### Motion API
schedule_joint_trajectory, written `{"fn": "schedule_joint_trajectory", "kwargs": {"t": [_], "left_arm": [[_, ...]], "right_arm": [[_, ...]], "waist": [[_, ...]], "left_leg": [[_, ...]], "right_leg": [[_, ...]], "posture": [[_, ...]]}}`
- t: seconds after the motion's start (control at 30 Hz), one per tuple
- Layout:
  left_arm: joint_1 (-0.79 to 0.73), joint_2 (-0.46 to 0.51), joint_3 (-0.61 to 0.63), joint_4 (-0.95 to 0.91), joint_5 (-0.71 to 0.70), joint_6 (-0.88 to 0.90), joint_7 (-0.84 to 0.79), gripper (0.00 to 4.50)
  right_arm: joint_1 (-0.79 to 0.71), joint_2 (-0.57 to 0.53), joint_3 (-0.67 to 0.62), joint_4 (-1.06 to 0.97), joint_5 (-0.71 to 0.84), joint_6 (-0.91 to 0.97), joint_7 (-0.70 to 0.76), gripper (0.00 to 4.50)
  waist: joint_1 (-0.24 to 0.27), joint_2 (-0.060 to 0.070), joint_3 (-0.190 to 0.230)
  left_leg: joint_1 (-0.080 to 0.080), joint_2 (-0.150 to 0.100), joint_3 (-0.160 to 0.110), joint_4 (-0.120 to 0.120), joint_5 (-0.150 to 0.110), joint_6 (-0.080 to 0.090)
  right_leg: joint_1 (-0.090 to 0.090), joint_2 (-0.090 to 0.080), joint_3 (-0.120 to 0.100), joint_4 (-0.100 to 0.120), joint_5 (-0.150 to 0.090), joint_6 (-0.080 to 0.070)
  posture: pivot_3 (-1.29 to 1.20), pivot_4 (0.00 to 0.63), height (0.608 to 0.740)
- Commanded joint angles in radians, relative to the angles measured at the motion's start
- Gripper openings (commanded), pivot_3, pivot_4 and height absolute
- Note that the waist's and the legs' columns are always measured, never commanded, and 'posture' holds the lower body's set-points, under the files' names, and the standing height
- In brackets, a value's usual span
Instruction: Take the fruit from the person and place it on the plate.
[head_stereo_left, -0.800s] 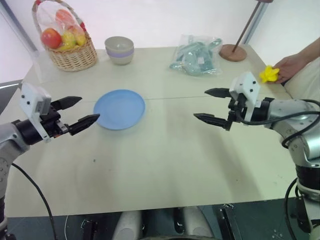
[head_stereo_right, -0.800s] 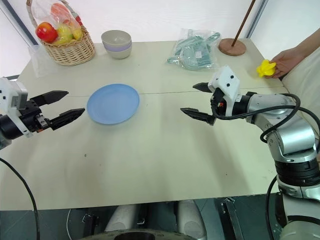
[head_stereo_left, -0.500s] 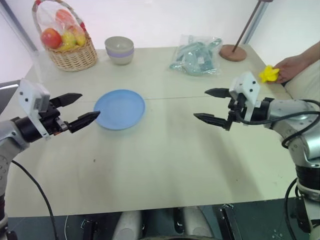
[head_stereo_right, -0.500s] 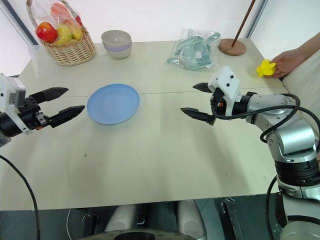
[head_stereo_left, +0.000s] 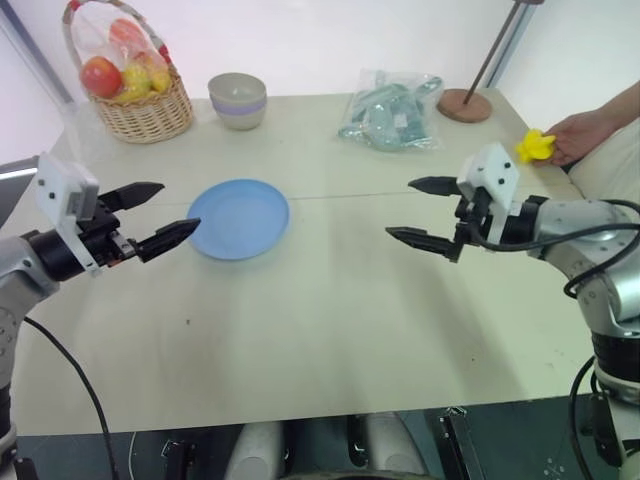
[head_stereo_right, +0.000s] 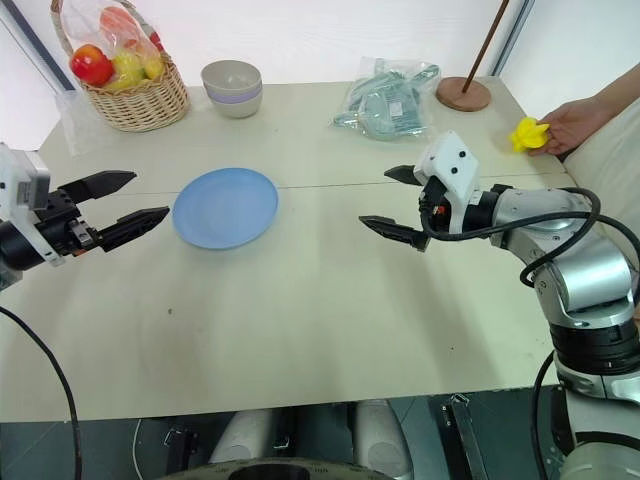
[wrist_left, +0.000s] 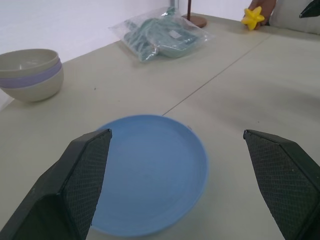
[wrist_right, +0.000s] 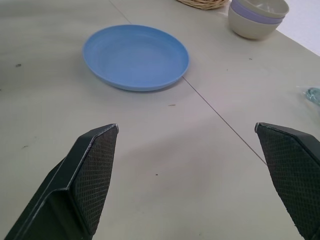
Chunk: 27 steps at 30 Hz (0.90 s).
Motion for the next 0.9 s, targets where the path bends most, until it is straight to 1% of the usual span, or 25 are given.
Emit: {"fn": "schedule_joint_trajectory", "kwargs": {"t": [0.03,0.4,0.67,0.83,0.9], "left_arm": [[-0.017,0.012,0.002,-0.008,-0.003,-0.011,-0.003,4.42],[-0.039,0.011,-0.026,0.003,0.0,-0.017,-0.003,4.42],[-0.063,-0.01,-0.057,0.014,0.012,-0.03,0.002,4.42],[-0.082,-0.019,-0.074,0.025,0.019,-0.035,0.001,4.42],[-0.095,-0.026,-0.088,0.031,0.024,-0.038,0.0,4.42]], "right_arm": [[-0.002,-0.017,-0.036,-0.037,0.013,0.0,-0.007,4.5],[0.015,-0.017,-0.045,-0.048,0.019,-0.003,-0.026,4.5],[-0.004,0.017,-0.064,-0.06,0.029,0.013,-0.099,4.5],[-0.041,0.06,-0.072,-0.063,0.007,0.016,-0.199,4.5],[-0.094,0.109,-0.083,-0.059,0.009,0.057,-0.29,4.5]], "waist": [[0.0,0.0,0.0],[0.0,0.0,0.0],[0.0,0.0,0.0],[-0.001,0.0,0.0],[-0.002,0.0,0.0]], "left_leg": [[0.0,0.0,0.0,0.0,0.0,0.0],[0.0,0.0,0.0,0.0,0.0,0.0],[0.0,0.0,0.0,0.0,0.0,0.0],[0.0,0.0,0.0,0.0,0.0,0.0],[0.0,0.0,0.0,0.0,0.0,0.0]], "right_leg": [[0.0,0.0,0.0,0.0,0.0,0.0],[0.0,0.0,0.0,0.0,0.0,0.0],[0.0,0.0,0.0,0.0,0.0,0.0],[0.0,0.0,0.0,0.0,0.0,0.0],[0.0,0.0,0.0,0.0,0.0,0.0]], "posture": [[0.0,0.15,0.74],[0.0,0.15,0.74],[0.0,0.15,0.74],[0.0,0.15,0.74],[0.0,0.15,0.74]]}}
